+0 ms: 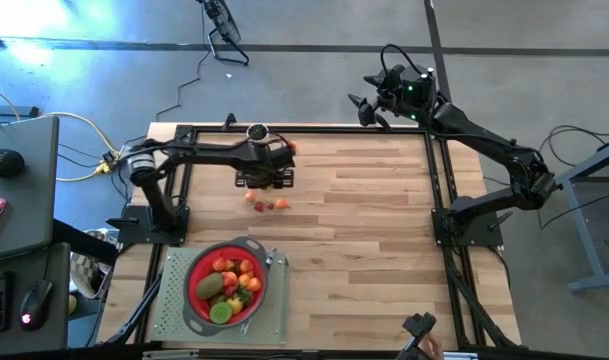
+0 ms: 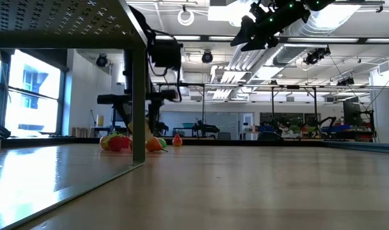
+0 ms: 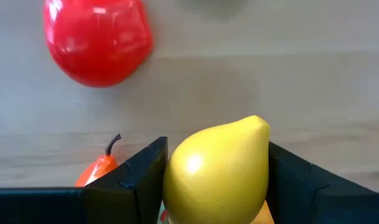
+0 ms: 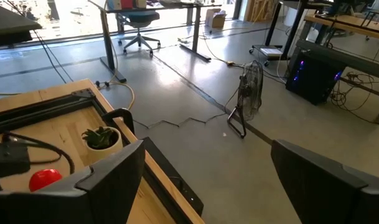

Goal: Pick & Place Fruit
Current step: Put the lemon into the red strainer bowl on the shelf

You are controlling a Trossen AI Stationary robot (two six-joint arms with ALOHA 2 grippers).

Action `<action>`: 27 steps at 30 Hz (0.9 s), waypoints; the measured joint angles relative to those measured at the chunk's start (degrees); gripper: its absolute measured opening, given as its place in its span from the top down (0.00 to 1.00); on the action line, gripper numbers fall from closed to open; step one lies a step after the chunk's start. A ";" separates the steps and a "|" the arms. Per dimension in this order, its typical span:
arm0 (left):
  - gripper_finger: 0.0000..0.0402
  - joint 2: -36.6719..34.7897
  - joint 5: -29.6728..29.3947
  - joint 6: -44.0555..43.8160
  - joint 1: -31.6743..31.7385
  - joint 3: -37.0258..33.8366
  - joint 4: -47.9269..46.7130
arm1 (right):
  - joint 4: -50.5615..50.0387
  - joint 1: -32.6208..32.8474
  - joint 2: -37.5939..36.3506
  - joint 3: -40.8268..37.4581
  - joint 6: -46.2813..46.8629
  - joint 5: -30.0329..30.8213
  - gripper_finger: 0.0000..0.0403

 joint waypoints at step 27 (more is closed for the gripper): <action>0.48 -46.23 4.39 21.66 3.34 0.04 0.00 | -0.04 0.02 0.00 -0.02 0.54 1.49 0.15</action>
